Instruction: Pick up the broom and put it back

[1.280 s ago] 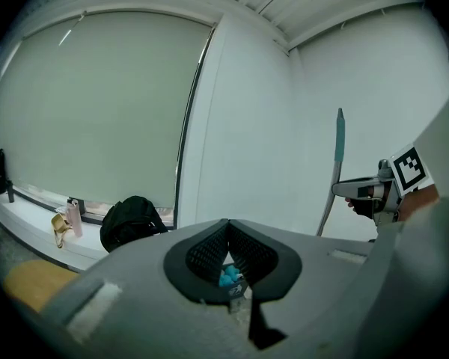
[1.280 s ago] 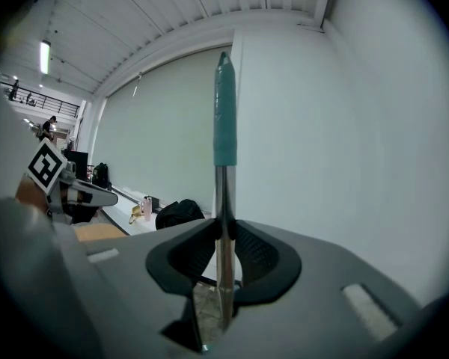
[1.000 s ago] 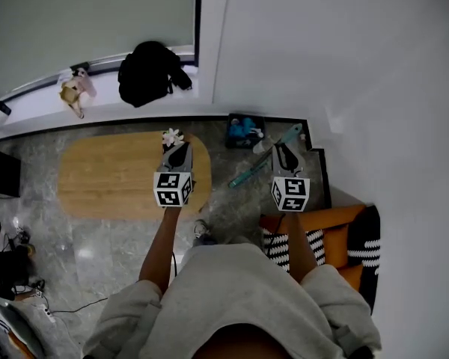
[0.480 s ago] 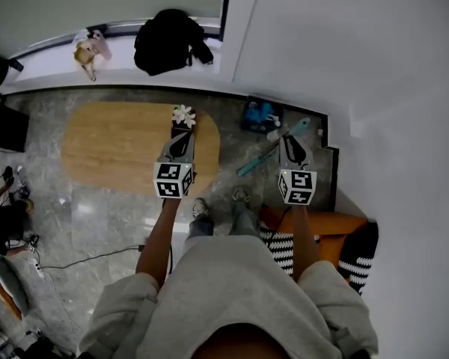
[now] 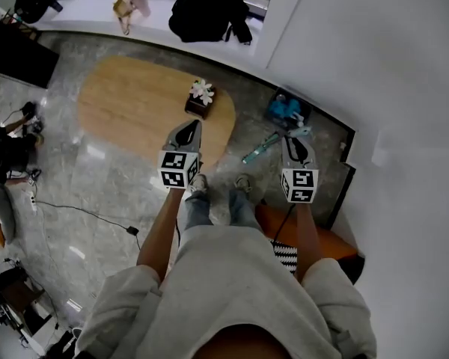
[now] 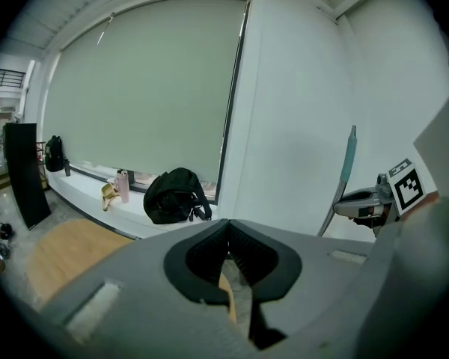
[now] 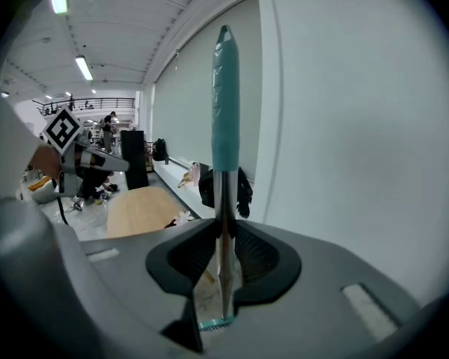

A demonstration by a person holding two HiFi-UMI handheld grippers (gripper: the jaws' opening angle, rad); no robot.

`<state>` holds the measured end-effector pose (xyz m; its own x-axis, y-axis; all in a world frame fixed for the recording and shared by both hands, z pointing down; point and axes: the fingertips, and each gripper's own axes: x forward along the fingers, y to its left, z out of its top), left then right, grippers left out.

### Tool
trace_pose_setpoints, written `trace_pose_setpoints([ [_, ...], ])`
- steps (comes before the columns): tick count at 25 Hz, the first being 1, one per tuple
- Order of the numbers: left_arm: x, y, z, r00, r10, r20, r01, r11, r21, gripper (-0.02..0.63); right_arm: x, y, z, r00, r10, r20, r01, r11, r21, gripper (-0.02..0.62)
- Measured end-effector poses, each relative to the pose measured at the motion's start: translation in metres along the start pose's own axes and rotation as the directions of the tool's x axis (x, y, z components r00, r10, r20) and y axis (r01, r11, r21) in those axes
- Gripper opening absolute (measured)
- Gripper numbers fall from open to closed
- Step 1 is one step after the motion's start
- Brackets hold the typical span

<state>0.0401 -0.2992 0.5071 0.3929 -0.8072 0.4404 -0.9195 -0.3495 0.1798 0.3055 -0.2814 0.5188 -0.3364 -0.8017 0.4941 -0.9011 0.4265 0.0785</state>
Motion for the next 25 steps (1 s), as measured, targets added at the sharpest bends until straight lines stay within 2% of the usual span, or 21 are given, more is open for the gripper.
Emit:
trace_pose_setpoints([
  [6,-0.003,-0.002,-0.018,0.996,0.069,-0.05,-0.07,0.997,-0.02,0.0,0.031,0.008,-0.015,0.989,0.141,-0.049,-0.145,0.985,-0.092,0.08],
  [11,-0.006,0.009,-0.042,0.992,0.107,-0.067,-0.11,0.993,-0.045,0.0,0.052,0.023,-0.043,0.97,0.213,-0.118,-0.228,0.963,-0.14,0.08],
  [19,-0.009,0.021,-0.099,0.984,0.109,-0.142,-0.122,0.989,-0.085,0.0,0.084,0.044,-0.108,0.93,0.267,-0.253,-0.314,0.934,-0.169,0.08],
  [25,-0.013,0.018,-0.128,0.98,0.095,-0.173,-0.113,0.989,-0.094,0.0,0.088,0.055,-0.154,0.899,0.284,-0.333,-0.358,0.915,-0.186,0.08],
])
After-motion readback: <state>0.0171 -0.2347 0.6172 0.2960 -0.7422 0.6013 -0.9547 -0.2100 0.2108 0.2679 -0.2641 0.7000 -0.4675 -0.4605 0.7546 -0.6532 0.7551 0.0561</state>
